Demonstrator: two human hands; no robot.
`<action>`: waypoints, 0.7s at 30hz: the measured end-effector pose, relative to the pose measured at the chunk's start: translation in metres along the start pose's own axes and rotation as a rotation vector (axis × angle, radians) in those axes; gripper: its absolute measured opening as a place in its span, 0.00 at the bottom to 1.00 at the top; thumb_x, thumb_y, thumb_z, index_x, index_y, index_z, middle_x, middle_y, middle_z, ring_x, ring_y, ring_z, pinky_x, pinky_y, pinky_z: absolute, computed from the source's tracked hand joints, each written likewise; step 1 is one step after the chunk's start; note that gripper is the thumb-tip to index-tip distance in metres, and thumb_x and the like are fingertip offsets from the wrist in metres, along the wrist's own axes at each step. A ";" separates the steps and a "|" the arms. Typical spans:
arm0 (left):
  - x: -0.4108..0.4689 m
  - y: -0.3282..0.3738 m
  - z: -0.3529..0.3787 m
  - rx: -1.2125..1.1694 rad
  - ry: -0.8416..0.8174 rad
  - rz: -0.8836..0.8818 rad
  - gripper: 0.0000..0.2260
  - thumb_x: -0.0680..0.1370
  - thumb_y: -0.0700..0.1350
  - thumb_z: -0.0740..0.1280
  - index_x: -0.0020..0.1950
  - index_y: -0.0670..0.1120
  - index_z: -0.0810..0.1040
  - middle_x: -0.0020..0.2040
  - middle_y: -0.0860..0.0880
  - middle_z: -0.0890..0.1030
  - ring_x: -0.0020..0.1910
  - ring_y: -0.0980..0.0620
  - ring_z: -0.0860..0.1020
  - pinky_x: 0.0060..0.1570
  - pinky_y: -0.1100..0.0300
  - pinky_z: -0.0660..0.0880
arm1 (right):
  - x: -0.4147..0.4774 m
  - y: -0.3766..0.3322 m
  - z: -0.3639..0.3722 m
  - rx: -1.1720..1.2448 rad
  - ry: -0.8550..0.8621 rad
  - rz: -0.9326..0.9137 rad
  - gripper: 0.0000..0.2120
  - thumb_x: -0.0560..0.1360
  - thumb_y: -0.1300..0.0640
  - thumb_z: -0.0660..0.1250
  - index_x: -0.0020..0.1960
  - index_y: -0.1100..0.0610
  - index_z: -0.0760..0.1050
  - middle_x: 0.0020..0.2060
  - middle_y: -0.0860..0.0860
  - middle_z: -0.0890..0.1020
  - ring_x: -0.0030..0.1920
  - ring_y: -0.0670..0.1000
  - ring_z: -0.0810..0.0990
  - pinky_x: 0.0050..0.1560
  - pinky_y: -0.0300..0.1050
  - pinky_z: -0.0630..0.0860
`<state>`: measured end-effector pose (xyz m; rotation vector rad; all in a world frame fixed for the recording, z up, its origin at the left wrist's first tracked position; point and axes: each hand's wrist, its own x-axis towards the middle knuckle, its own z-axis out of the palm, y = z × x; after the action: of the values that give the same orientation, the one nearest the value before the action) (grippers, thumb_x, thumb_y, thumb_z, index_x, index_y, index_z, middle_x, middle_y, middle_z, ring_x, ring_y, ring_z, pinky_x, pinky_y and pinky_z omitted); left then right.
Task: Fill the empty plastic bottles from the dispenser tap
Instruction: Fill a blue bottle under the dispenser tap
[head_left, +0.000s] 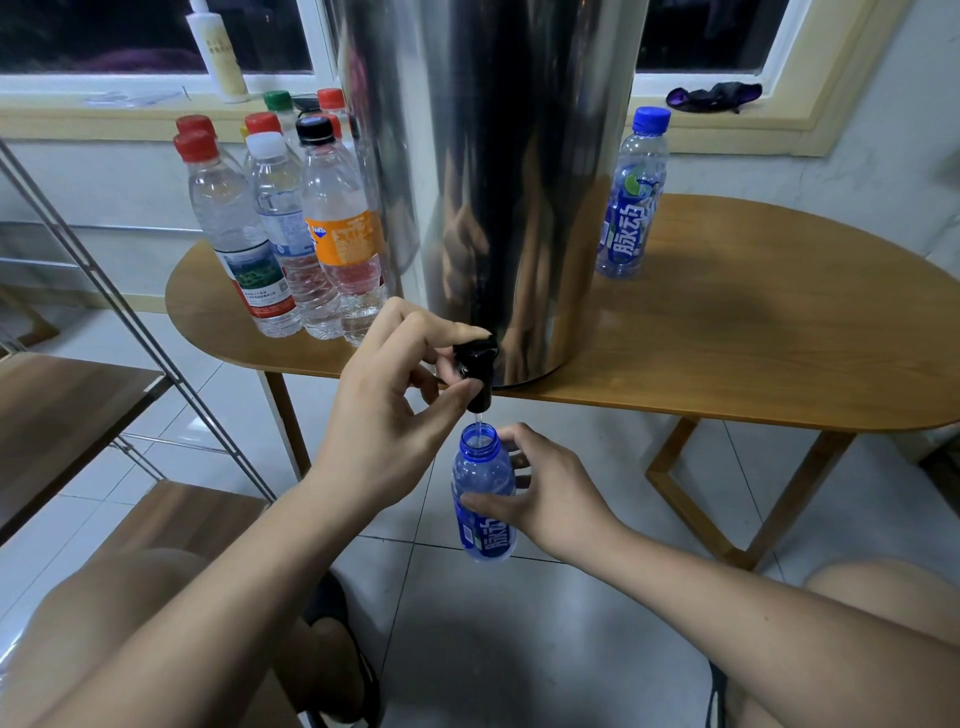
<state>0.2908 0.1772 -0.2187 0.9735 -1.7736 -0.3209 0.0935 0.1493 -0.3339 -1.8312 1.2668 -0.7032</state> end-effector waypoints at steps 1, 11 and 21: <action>0.000 0.000 0.000 0.003 0.000 -0.001 0.20 0.78 0.31 0.77 0.63 0.51 0.81 0.51 0.44 0.76 0.47 0.45 0.80 0.41 0.54 0.78 | 0.000 0.000 0.000 -0.004 -0.003 0.002 0.31 0.70 0.38 0.83 0.68 0.40 0.72 0.62 0.37 0.82 0.59 0.42 0.82 0.58 0.43 0.84; 0.000 0.001 0.000 0.001 0.004 -0.002 0.22 0.78 0.31 0.77 0.63 0.53 0.80 0.51 0.46 0.75 0.46 0.45 0.80 0.41 0.52 0.78 | -0.001 -0.002 -0.001 0.010 -0.013 0.008 0.31 0.70 0.40 0.83 0.67 0.39 0.72 0.62 0.38 0.82 0.59 0.43 0.82 0.58 0.43 0.84; 0.000 0.002 0.000 0.001 0.004 -0.002 0.22 0.78 0.31 0.77 0.63 0.54 0.80 0.51 0.46 0.76 0.47 0.46 0.80 0.41 0.52 0.79 | -0.001 -0.003 -0.001 0.000 -0.013 0.014 0.31 0.71 0.39 0.83 0.68 0.40 0.72 0.62 0.37 0.81 0.58 0.40 0.81 0.56 0.38 0.82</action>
<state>0.2902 0.1787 -0.2178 0.9757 -1.7696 -0.3194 0.0936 0.1503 -0.3312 -1.8222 1.2699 -0.6828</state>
